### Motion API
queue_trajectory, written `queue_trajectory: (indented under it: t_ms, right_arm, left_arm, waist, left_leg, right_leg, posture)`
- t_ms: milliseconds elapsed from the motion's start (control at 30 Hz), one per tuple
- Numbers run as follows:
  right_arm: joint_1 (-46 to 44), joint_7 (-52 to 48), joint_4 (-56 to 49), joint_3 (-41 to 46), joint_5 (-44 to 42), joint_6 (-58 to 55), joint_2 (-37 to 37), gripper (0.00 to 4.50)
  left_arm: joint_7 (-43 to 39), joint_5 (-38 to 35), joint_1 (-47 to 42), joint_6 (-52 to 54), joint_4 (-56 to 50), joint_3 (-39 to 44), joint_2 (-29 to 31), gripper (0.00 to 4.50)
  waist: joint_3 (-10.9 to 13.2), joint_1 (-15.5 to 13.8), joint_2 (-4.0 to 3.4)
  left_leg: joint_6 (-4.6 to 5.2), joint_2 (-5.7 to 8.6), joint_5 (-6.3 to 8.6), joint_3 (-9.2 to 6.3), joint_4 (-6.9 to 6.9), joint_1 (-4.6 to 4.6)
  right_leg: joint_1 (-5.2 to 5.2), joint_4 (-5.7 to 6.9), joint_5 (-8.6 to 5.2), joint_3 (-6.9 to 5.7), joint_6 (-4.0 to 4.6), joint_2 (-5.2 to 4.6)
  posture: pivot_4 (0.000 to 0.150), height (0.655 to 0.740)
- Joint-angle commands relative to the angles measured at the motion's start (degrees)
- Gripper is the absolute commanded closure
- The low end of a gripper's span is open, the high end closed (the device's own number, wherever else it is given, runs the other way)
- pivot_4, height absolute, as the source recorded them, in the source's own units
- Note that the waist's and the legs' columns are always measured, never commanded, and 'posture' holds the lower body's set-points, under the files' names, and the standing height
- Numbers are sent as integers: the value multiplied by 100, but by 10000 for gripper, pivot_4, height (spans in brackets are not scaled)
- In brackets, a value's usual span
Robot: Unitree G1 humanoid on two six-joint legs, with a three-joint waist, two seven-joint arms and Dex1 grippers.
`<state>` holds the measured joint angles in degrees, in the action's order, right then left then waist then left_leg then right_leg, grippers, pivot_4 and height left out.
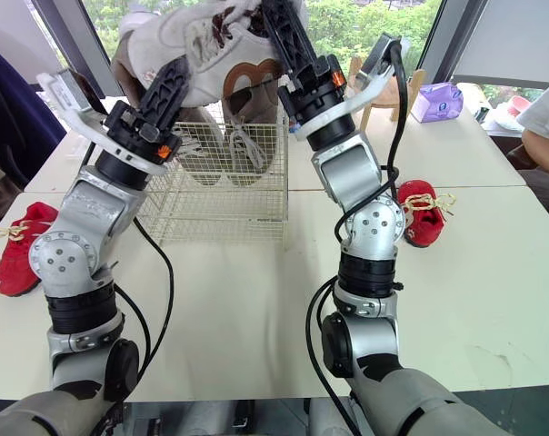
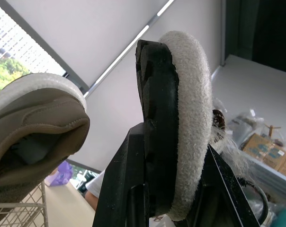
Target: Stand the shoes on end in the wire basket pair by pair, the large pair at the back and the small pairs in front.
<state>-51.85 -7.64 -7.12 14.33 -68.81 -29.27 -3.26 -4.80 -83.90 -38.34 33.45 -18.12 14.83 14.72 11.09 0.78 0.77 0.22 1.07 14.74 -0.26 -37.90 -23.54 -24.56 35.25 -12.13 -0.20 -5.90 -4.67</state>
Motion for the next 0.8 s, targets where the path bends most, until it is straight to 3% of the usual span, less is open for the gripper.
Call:
queue_trajectory:
  t_ms: [33, 67, 100, 133, 300, 333, 467, 600, 800]
  right_arm:
    - [-62, -99, -367, -138, -147, -44, -28, 32291]
    - [-65, -94, -372, -127, -171, -49, -28, 33752]
    - [-73, -95, -380, -113, -209, -62, -24, 33980]
    - [-89, -124, -398, -96, -254, -94, 10, 33984]
    - [-364, -410, -278, 116, -393, -290, 483, 33984]
    - [-473, -553, -151, 175, -373, -326, 668, 33984]
    - [-832, -1581, 469, 140, 180, -377, 1586, 33984]
    - [-1222, -3507, 1575, -507, 1611, 182, 2764, 33984]
    - [-1816, -5372, 3021, -1397, 3419, 1680, 3303, 33984]
  left_arm:
    - [23, 65, 30, 38, -157, -4, 94, 41984]
    - [43, 76, 73, 74, -160, -5, 133, 41984]
    - [69, 84, 126, 127, -169, -17, 185, 31739]
    - [49, 76, 222, 204, -232, -39, 270, 28741]
    - [341, 465, 958, 539, -821, -79, 929, 2763]
    - [435, 473, 1162, 620, -981, -71, 1073, 225]
    - [877, 656, 1882, 674, -1661, 39, 1440, 225]
    - [894, 842, 2966, 794, -2482, 234, 1933, 225]
    - [721, 757, 3888, 597, -2724, 512, 2192, 225]
  waist:
    - [0, 1, 0]
    - [0, 2, 0]
    - [0, 4, 0]
    - [0, 10, 0]
    - [2, 19, -3]
    - [2, 15, -3]
    - [5, -1, -7]
    - [4, 4, -5]
    - [8, 17, -10]
  left_leg:
    - [0, 0, 0, 0, 0, 0]
    - [0, 0, 0, 0, 0, 0]
    - [0, 0, 0, 0, 1, 0]
    - [0, 0, 0, 0, 2, 0]
    - [0, -4, 0, -1, 7, 1]
    - [0, -3, 0, 0, 7, 1]
    - [0, -2, 0, 1, 7, 1]
    - [5, -2, 4, 2, 8, 1]
    - [5, -6, 4, 15, 20, 7]
  right_leg:
    - [0, 0, 0, 0, 0, 0]
    - [0, 0, 0, 0, 0, 0]
    - [0, 0, 0, 0, 0, 0]
    - [0, 0, 0, 0, 0, 0]
    - [-3, -1, -1, 0, 0, 0]
    - [-3, -2, -1, 1, 1, -1]
    - [-2, -5, -9, 1, 16, -5]
    - [2, -14, -14, 1, 23, -5]
    - [-6, -19, -16, 6, 28, -6]
  posture:
    - [1500, 7400]
    - [1500, 7400]
    - [1500, 7400]
    - [1500, 7400]
    - [1500, 7400]
    - [1500, 7400]
    - [1500, 7400]
    - [1500, 7400]
    - [1500, 7400]
